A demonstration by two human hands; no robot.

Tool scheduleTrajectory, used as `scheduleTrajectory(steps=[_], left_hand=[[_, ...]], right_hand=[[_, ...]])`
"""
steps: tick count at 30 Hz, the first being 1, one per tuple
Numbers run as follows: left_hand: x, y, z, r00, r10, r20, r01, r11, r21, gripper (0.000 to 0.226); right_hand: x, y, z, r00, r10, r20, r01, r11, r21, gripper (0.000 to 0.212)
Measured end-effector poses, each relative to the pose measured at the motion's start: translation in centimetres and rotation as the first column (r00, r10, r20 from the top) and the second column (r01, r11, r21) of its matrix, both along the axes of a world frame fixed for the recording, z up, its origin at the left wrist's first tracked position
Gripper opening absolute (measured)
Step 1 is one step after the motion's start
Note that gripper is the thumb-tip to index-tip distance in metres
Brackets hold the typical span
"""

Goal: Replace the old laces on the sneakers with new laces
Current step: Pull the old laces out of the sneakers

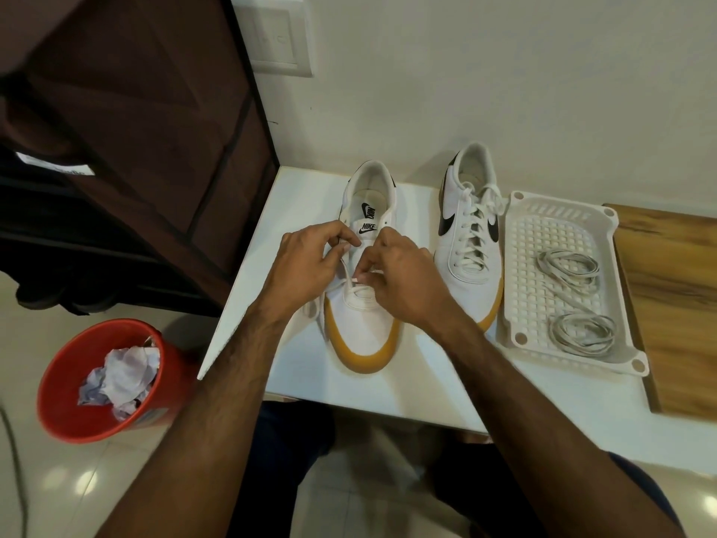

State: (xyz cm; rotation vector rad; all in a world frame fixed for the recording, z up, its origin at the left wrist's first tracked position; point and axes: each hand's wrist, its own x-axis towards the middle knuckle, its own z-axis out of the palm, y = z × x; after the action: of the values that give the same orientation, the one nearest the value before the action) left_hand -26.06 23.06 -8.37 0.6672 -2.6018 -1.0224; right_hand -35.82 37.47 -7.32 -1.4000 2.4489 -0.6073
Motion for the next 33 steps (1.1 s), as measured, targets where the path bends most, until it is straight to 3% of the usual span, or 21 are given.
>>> scheduleTrajectory(steps=[2,5,6,7,8,9,11,12,14,17,22,24,25,26,28,31,32,33], left_hand=[[0.0,-0.2,-0.1,1.000,0.000,-0.003,0.000,1.000,0.005,0.013],[0.0,-0.2,-0.2,1.000,-0.003,0.001,0.003,1.000,0.000,0.013],[0.0,-0.2,-0.2,1.000,-0.002,0.007,0.002,1.000,-0.003,0.013],[-0.1,-0.2,-0.2,1.000,0.000,0.010,0.000,1.000,-0.004,0.013],[-0.2,-0.1,-0.2,1.000,0.001,0.011,-0.001,1.000,-0.002,0.013],[-0.2,-0.2,-0.2,1.000,0.001,0.012,-0.001,1.000,0.000,0.013],[-0.1,-0.2,-0.2,1.000,-0.003,0.012,0.003,1.000,-0.002,0.013],[-0.1,-0.2,-0.2,1.000,-0.005,0.010,0.005,1.000,-0.005,0.012],[-0.1,-0.1,-0.2,1.000,-0.009,0.003,0.009,1.000,-0.001,0.012],[-0.1,0.0,-0.1,1.000,-0.004,0.003,0.004,1.000,0.013,0.013],[-0.2,0.0,-0.2,1.000,0.000,0.011,0.000,1.000,0.011,0.013],[-0.1,-0.1,-0.1,1.000,-0.002,0.009,0.002,1.000,0.014,0.013],[0.0,-0.2,-0.1,1.000,-0.005,0.004,0.005,1.000,0.011,0.013],[0.0,-0.2,-0.1,1.000,-0.007,0.001,0.007,1.000,0.009,0.013],[0.0,-0.2,0.0,1.000,-0.003,0.003,0.003,1.000,0.010,0.013],[-0.1,-0.1,-0.2,1.000,-0.006,0.007,0.006,1.000,-0.004,0.013],[-0.1,-0.1,-0.2,1.000,-0.008,0.007,0.008,1.000,-0.006,0.013],[-0.1,-0.1,-0.2,1.000,-0.008,0.006,0.008,1.000,-0.006,0.013]], right_hand=[[-1.5,1.3,1.3,0.942,0.163,0.294,-0.130,0.983,-0.127,0.004],[-3.5,4.3,3.4,0.597,0.364,0.715,-0.215,0.931,-0.294,0.003],[-3.8,4.9,3.5,0.504,0.371,0.780,-0.210,0.928,-0.307,0.005],[-4.0,5.1,3.4,0.473,0.347,0.810,-0.186,0.938,-0.293,0.009],[-4.1,5.1,2.9,0.518,0.292,0.804,-0.138,0.956,-0.258,0.016],[-4.0,4.8,2.4,0.634,0.211,0.744,-0.077,0.974,-0.211,0.025],[-3.4,3.8,1.7,0.892,0.031,0.451,0.049,0.985,-0.163,0.031],[-2.8,3.3,1.5,0.949,-0.026,0.315,0.089,0.979,-0.185,0.028],[-1.4,2.1,1.1,0.970,-0.038,0.239,0.087,0.977,-0.196,0.020],[0.0,0.7,-0.2,0.994,-0.001,0.113,0.010,0.997,-0.073,0.019],[0.8,-0.4,-0.7,0.996,-0.024,-0.083,0.024,1.000,0.005,0.012],[0.0,-0.1,-0.3,1.000,0.007,-0.017,-0.008,1.000,-0.026,0.007],[-0.7,0.4,0.2,0.992,0.065,0.110,-0.057,0.995,-0.077,0.004],[-1.7,1.2,1.0,0.945,0.160,0.286,-0.129,0.984,-0.125,0.004],[-3.5,3.5,3.1,0.701,0.330,0.632,-0.275,0.943,-0.187,0.004],[-4.4,6.4,4.6,0.320,0.397,0.860,-0.415,0.875,-0.249,0.006],[-4.5,6.6,4.5,0.292,0.369,0.882,-0.415,0.880,-0.231,0.007],[-4.5,6.6,4.3,0.360,0.323,0.875,-0.393,0.903,-0.172,0.009]])
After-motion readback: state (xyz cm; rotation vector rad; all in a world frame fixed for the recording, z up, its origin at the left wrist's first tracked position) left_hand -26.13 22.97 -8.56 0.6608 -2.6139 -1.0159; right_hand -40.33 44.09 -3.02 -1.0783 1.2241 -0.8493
